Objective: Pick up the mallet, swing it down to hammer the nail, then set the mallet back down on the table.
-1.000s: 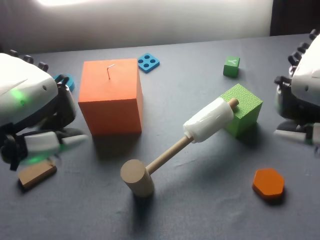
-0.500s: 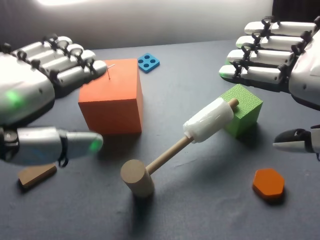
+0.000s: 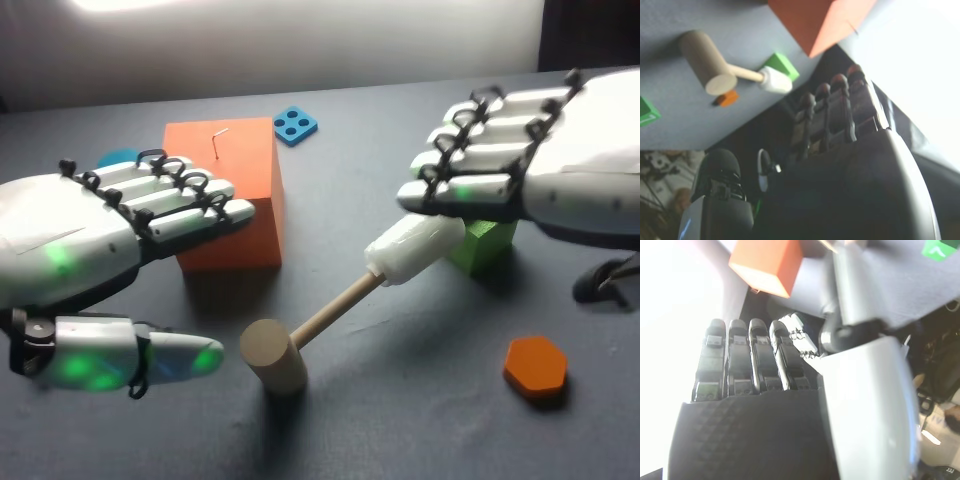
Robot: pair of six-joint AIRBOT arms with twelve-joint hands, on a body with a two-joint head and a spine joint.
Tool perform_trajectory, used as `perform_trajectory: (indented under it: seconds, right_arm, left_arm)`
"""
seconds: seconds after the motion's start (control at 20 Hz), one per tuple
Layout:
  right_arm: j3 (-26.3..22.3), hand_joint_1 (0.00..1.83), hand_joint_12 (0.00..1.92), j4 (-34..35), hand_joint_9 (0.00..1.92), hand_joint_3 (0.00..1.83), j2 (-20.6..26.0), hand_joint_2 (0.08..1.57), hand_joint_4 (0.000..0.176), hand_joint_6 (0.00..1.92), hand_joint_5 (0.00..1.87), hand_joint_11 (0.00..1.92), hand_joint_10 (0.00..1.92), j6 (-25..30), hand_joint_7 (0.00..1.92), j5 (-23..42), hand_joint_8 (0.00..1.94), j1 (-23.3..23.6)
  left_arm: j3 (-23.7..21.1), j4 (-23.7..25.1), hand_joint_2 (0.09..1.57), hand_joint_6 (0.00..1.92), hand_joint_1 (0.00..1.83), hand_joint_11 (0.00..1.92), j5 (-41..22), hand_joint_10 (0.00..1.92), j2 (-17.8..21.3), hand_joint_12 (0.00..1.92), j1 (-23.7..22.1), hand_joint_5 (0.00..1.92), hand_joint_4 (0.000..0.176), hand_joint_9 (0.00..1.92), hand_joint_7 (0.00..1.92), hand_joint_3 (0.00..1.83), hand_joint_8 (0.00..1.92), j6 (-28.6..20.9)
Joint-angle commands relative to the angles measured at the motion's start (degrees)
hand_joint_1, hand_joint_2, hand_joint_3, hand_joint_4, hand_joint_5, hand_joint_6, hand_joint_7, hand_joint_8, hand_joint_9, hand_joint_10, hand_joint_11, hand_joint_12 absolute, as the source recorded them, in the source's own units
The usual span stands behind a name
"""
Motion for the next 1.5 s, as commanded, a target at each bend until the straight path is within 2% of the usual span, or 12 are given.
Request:
perform_trajectory:
  seconds: [0.0,0.1,0.2,0.3,0.5,0.65,0.7,0.8,0.95,1.15,1.4,1.45]
  right_arm:
    - [0.95,1.3,0.0,-7.64,0.0,0.0,-1.3,1.03,0.0,0.0,0.04,0.0,0.0,6.61,0.0,1.34,0.0,1.16]
    - [3.84,1.33,0.0,-14.38,0.0,0.0,-5.34,1.05,0.0,0.0,0.02,0.0,0.0,16.52,0.0,-2.74,0.0,0.79]
    - [6.71,1.38,0.0,-14.85,0.0,0.0,-8.85,1.07,0.0,0.01,0.03,0.0,0.0,20.19,0.01,-2.25,0.0,-0.85]
    - [8.44,1.42,0.01,-24.24,0.01,0.0,-11.92,1.06,0.0,0.01,0.04,0.02,0.0,28.96,0.04,-1.22,0.01,-2.81]
    - [12.63,1.44,0.02,-25.87,0.01,0.0,-17.32,1.03,0.0,0.01,0.05,0.03,0.0,31.91,0.04,-0.27,0.0,-4.1]
    - [15.53,1.42,0.04,-29.76,0.01,0.0,-20.43,1.04,0.0,0.01,0.06,0.04,0.0,36.77,0.05,0.13,0.0,-3.72]
    - [16.34,1.42,0.16,-31.58,0.03,0.0,-21.62,1.03,0.0,0.0,0.07,0.01,0.0,38.59,0.06,-0.13,0.0,-3.92]
    - [17.78,1.42,0.12,-32.36,0.01,0.0,-23.55,1.03,0.0,0.0,0.06,0.0,0.0,39.64,0.05,-0.45,0.0,-4.5]
    - [20.75,1.4,0.18,-32.39,0.02,0.0,-26.22,1.04,0.0,0.0,0.07,0.0,0.0,42.53,0.05,-1.43,0.0,-5.36]
    - [23.48,1.41,0.14,-32.4,0.03,0.0,-28.71,1.04,0.0,0.0,0.09,0.0,0.0,43.14,0.08,-0.98,0.0,-6.81]
    - [25.56,1.42,0.32,-32.38,0.06,0.0,-30.61,1.04,0.0,0.0,0.1,0.0,0.01,43.45,0.09,0.52,0.0,-8.68]
    - [26.14,1.43,0.3,-32.38,0.06,0.0,-31.19,1.05,0.0,0.0,0.1,0.0,0.0,43.7,0.09,1.0,0.0,-9.06]
  left_arm:
    - [0.79,-1.76,1.2,0.0,0.0,0.03,-7.66,0.0,-0.37,0.01,-0.5,0.07,0.0,0.04,0.05,0.01,0.01,-0.28]
    - [2.37,-2.74,1.2,0.0,0.0,0.03,-8.52,0.01,-2.22,0.01,-0.67,0.07,0.0,0.04,0.06,0.01,0.01,-0.28]
    - [3.24,-3.39,1.21,0.01,0.0,0.02,-8.5,0.0,-2.93,0.01,-0.23,0.08,0.0,0.04,0.06,0.01,0.01,-0.28]
    - [3.86,-4.56,1.22,0.0,0.0,0.01,-9.71,0.0,-3.52,0.01,1.35,0.07,0.0,0.03,0.06,0.01,0.0,-0.28]
    - [4.11,-7.04,1.21,0.01,0.0,0.01,-11.07,0.0,-3.97,0.01,4.39,0.09,0.0,0.03,0.07,0.01,0.0,0.24]
    - [4.46,-8.76,1.23,0.01,0.0,0.02,-11.75,0.0,-4.37,0.01,5.55,0.11,0.0,0.04,0.08,0.01,0.01,1.48]
    - [4.75,-9.42,1.23,0.0,0.0,0.01,-12.44,0.0,-4.59,0.01,5.91,0.09,0.0,0.03,0.07,0.01,0.0,1.89]
    - [5.39,-10.08,1.22,0.0,0.0,0.01,-12.74,0.0,-5.02,0.01,5.96,0.1,0.0,0.03,0.07,0.01,0.0,2.23]
    - [6.36,-10.93,1.23,0.01,0.0,0.03,-13.03,0.01,-5.82,0.01,5.83,0.11,0.0,0.05,0.08,0.01,0.01,2.29]
    - [7.49,-11.42,1.23,0.01,0.0,0.03,-13.15,0.01,-7.01,0.02,5.12,0.12,0.0,0.05,0.09,0.0,0.01,2.55]
    - [8.18,-12.11,1.23,0.01,0.0,0.03,-13.15,0.0,-7.72,0.02,4.97,0.15,0.0,0.06,0.1,0.0,0.01,3.06]
    - [8.44,-12.21,1.23,0.02,0.0,0.04,-13.15,0.01,-7.94,0.02,4.97,0.16,0.0,0.07,0.11,0.0,0.01,3.13]
